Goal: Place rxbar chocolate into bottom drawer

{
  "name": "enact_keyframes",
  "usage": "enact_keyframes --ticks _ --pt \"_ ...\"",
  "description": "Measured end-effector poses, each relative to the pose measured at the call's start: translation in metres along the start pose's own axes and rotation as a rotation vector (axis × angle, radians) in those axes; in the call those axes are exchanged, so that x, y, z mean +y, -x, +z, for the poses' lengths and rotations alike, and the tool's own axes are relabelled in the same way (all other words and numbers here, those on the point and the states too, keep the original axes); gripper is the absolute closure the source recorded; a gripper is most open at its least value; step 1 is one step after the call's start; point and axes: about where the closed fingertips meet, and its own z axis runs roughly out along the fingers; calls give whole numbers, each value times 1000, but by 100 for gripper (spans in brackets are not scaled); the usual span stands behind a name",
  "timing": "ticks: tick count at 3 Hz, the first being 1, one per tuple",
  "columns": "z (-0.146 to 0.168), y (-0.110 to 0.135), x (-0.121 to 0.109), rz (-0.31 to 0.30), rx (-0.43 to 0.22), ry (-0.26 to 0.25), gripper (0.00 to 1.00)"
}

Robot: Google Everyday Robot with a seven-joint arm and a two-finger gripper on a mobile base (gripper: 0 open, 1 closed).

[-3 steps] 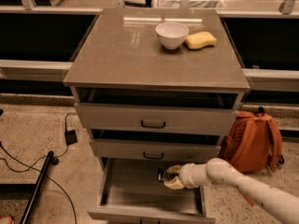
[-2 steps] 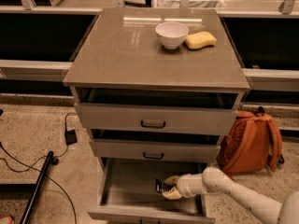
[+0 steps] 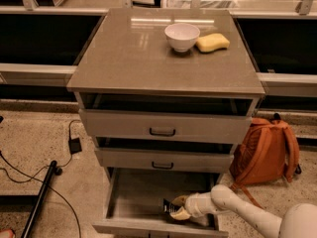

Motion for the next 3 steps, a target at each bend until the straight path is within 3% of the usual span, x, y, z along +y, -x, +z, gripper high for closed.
enact_keyframes --ticks 1,2,3 --pt "0 0 0 0 0 0 16" --pt "0 2 2 -4 5 7 0" --pt "1 8 7 -19 21 31 0"
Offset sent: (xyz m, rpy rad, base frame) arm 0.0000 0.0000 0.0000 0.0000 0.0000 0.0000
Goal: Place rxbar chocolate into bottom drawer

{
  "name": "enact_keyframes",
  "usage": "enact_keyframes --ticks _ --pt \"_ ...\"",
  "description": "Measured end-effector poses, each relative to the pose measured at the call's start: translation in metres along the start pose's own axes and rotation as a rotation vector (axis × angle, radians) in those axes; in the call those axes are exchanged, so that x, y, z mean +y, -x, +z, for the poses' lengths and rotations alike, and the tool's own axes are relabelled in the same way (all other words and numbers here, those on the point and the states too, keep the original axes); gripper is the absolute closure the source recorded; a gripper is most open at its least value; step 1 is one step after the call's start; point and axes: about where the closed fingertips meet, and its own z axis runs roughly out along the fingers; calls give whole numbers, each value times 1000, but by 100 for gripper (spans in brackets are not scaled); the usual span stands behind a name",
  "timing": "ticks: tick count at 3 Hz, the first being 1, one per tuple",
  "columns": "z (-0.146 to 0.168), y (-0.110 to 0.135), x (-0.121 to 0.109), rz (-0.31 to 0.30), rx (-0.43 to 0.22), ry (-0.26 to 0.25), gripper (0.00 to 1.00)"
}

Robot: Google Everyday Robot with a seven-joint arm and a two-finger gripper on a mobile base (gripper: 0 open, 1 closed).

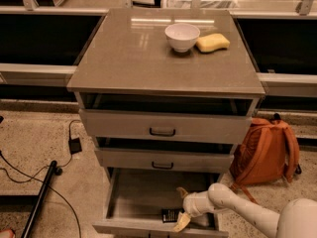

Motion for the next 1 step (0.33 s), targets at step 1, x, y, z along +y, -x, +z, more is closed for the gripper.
enact_keyframes --ticks 1 --pt "-17 11 8 -27 42 7 0"
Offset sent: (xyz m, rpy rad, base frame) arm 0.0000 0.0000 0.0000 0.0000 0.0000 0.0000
